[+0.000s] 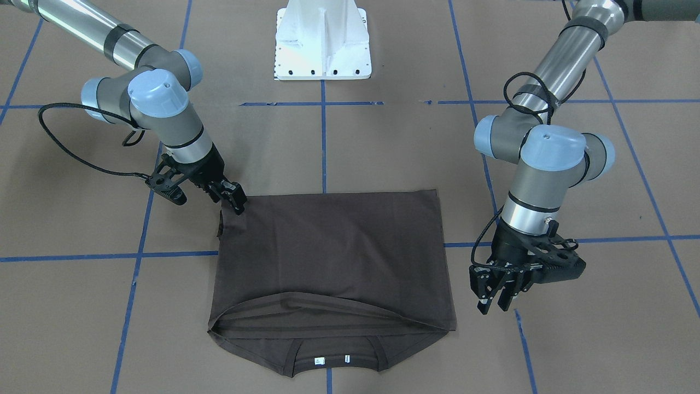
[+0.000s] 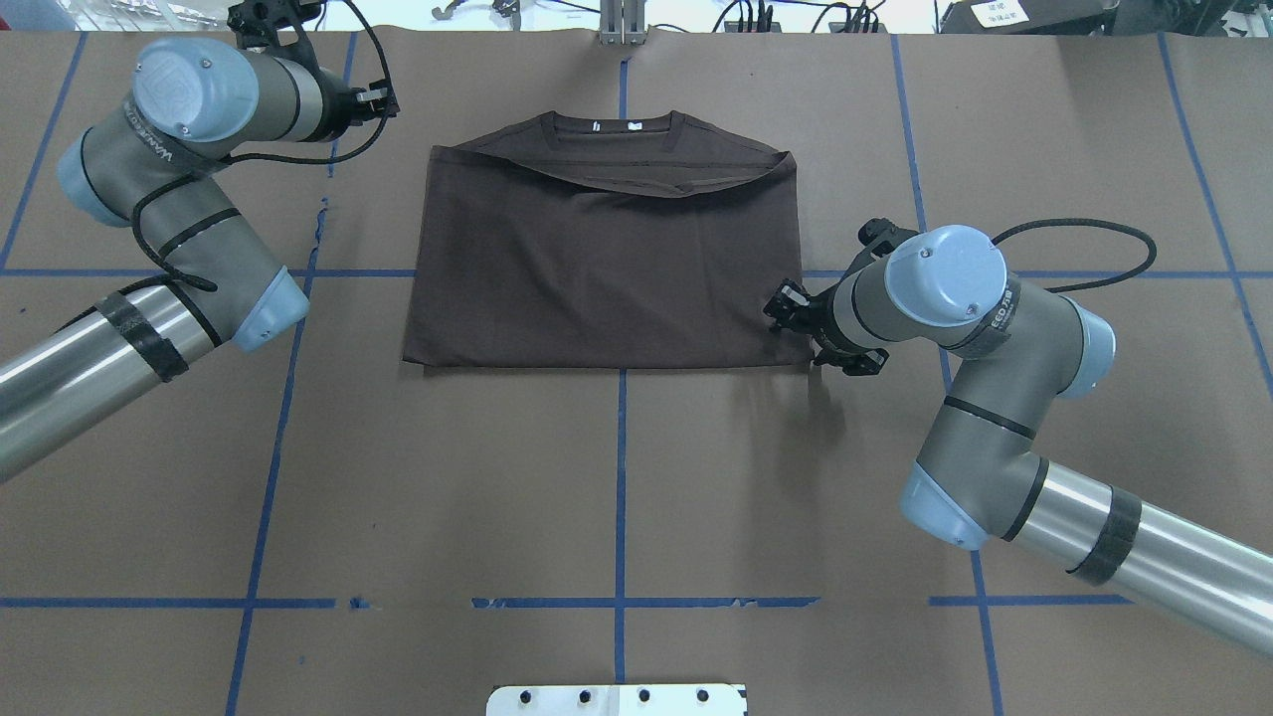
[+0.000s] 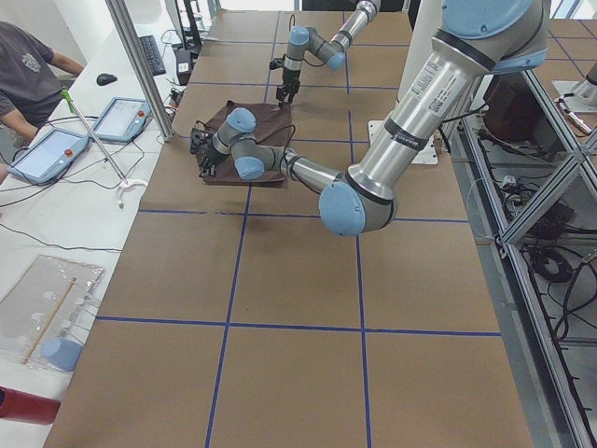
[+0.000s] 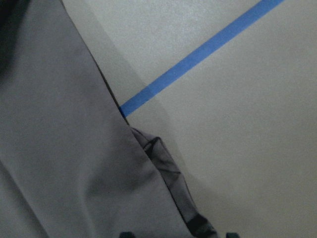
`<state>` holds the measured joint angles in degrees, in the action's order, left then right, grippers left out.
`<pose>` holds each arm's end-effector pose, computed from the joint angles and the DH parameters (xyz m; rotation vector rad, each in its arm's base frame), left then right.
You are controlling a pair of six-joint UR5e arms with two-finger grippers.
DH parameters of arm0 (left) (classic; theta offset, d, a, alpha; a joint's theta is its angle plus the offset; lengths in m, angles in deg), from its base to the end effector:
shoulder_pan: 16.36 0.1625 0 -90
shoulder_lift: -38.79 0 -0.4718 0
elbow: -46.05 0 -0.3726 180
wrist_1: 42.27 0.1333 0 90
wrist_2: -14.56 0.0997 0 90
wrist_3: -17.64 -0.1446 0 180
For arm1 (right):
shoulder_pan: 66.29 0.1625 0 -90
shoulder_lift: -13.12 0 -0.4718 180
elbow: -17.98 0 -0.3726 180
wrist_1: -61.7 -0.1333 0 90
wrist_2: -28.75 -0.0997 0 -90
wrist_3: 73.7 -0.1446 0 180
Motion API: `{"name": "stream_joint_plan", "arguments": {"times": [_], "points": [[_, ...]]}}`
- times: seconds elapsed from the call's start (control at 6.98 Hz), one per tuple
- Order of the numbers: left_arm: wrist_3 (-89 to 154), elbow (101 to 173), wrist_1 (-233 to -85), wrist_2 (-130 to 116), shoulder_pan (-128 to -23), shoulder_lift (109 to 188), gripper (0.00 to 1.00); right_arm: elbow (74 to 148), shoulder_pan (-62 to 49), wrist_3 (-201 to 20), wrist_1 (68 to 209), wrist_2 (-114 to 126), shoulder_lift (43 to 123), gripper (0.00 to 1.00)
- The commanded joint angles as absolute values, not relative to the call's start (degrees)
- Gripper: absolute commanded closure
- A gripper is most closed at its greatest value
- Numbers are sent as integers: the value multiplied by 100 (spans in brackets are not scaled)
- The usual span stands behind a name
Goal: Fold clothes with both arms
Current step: 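Grasp the folded shirt's corner nearest the right gripper, then drag the folded shirt with the right gripper toward the robot, rotating it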
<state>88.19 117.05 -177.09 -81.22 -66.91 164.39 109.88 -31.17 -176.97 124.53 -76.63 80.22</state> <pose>0.4203 -0.6976 0.4209 0.5445 0.9378 -0.4351 -0.5123 -0.4764 0.4482 -0.0758 -0.9506 0.6596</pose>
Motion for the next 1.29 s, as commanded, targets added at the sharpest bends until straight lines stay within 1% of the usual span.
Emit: {"name": "stream_joint_plan", "arguments": {"times": [0.0,0.29,0.43,0.57,0.72,0.86,1.0,1.15], "points": [[8847,11706,-17709,-8115,-6690,16447,50,10982,-3148,-17723,12437,-7663,8036,100],[8848,11758,-17701,-8124,-6690,16456,50,11148,-3122,-17714,12419,-7733,8062,100],[8856,11837,-17692,-8133,-6690,16447,50,12002,-3200,-17723,12471,-7794,8523,100],[8865,11934,-17675,-8141,-6690,16456,50,13298,-3471,-17775,12472,-8082,9476,100],[8874,12057,-17631,-8150,-6690,16447,50,13999,-3882,-18028,12463,-8311,9973,100],[8883,12240,-17613,-8211,-6638,16438,50,14354,-4426,-18457,12454,-8566,10082,100],[8978,12721,-17604,-8769,-6628,16056,50,14566,-5006,-18488,12428,-8620,10379,100],[9066,13274,-17595,-9314,-6637,15765,49,14638,-5212,-18488,12419,-8586,10365,32]]}}
